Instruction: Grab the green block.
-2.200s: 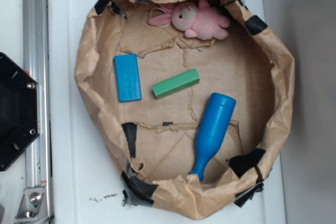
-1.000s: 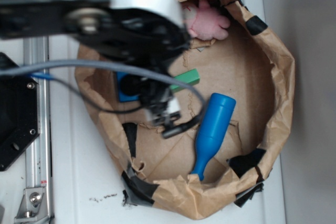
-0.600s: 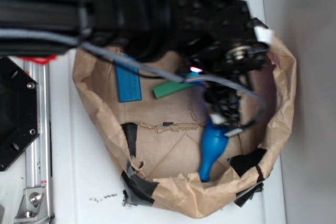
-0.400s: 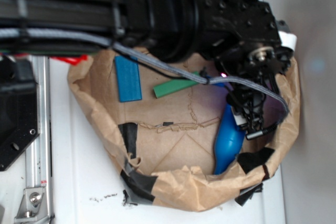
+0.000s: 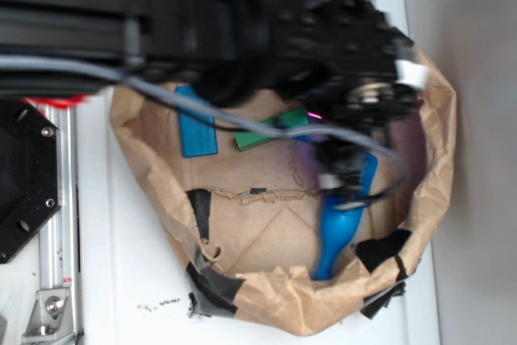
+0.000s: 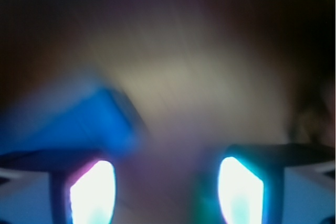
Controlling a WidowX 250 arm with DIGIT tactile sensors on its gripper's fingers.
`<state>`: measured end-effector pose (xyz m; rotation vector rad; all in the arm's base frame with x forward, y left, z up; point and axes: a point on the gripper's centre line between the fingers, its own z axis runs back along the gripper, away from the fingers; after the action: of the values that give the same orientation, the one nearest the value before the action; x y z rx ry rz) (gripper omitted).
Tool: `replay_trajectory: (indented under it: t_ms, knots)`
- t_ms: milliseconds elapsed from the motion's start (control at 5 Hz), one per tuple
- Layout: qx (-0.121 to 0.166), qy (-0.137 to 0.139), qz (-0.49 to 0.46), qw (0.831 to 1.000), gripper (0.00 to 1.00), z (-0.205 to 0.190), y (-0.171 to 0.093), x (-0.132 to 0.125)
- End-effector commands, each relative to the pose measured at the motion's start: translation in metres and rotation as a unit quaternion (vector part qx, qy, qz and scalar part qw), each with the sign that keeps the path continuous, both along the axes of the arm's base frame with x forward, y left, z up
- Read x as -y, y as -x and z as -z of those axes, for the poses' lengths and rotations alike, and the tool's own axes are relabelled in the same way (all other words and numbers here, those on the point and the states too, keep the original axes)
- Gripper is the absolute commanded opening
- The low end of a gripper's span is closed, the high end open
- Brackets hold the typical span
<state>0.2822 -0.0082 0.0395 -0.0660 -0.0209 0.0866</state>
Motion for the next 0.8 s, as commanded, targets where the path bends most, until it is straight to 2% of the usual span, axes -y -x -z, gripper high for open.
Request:
replay_trajectory:
  t_ms: [0, 400, 600]
  knots:
    - [0.090, 0.008, -0.010, 0.996, 1.00, -0.065, 0.015, 0.000]
    - [0.038, -0.007, -0.009, 0.999, 1.00, -0.026, 0.024, -0.001]
    - [0.019, -0.013, -0.009, 1.000, 1.00, -0.008, 0.033, -0.011]
